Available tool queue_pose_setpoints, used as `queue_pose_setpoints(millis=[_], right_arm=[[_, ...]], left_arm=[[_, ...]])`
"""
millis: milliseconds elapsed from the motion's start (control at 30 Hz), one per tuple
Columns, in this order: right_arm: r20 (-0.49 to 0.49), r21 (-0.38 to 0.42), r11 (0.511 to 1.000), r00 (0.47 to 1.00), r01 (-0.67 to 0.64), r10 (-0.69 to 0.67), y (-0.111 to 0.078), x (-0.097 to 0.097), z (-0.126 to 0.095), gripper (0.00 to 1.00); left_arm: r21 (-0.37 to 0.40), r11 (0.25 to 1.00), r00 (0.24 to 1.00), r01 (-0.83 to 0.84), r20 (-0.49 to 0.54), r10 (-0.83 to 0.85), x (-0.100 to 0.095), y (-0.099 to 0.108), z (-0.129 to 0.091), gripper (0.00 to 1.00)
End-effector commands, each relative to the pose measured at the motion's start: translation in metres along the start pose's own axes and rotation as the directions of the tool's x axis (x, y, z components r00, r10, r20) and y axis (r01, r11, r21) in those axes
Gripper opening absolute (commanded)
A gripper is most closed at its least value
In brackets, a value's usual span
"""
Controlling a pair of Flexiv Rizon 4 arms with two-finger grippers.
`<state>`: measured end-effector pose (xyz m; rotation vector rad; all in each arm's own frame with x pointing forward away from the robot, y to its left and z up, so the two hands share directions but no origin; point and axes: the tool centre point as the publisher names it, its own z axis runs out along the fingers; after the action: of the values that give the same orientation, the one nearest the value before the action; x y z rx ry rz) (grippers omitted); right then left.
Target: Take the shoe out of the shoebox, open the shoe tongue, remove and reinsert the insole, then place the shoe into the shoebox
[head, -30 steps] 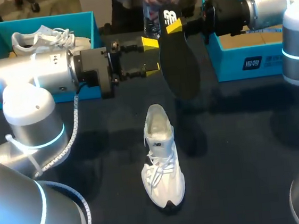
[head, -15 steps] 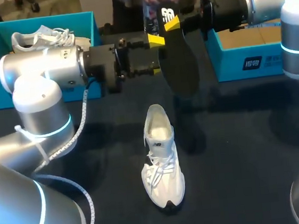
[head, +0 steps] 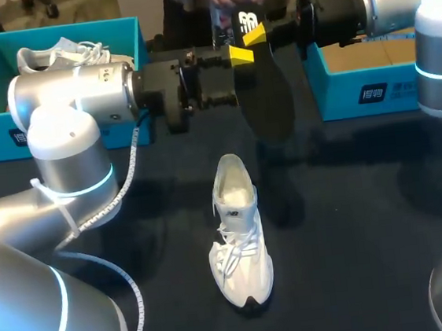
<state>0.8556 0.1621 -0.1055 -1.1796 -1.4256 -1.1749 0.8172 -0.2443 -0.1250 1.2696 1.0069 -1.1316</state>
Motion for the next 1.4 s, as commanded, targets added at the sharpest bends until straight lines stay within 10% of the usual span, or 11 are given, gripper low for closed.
queue_pose_setpoints(millis=[33, 133, 367, 1400], right_arm=[[0.002, 0.001, 1.0, 1.0, 0.0, 0.0, 0.001, 0.0, 0.001, 0.0], [0.002, 0.001, 1.0, 1.0, 0.0, 0.0, 0.001, 0.0, 0.001, 0.0], [0.002, 0.001, 1.0, 1.0, 0.0, 0.0, 0.001, 0.0, 0.001, 0.0], [0.002, 0.001, 1.0, 1.0, 0.0, 0.0, 0.001, 0.0, 0.001, 0.0]], left_arm=[[-0.013, 1.0, 1.0, -0.01, 0.004, 0.01, -0.004, -0.005, 0.004, 0.84], [-0.029, 0.999, 1.0, -0.017, 0.005, 0.017, -0.007, -0.007, 0.005, 0.84], [-0.041, 0.999, 1.0, -0.022, -0.009, 0.021, -0.011, -0.007, 0.008, 0.49], [-0.054, 0.998, 0.998, 0.01, -0.056, -0.013, -0.012, -0.001, 0.011, 0.17]])
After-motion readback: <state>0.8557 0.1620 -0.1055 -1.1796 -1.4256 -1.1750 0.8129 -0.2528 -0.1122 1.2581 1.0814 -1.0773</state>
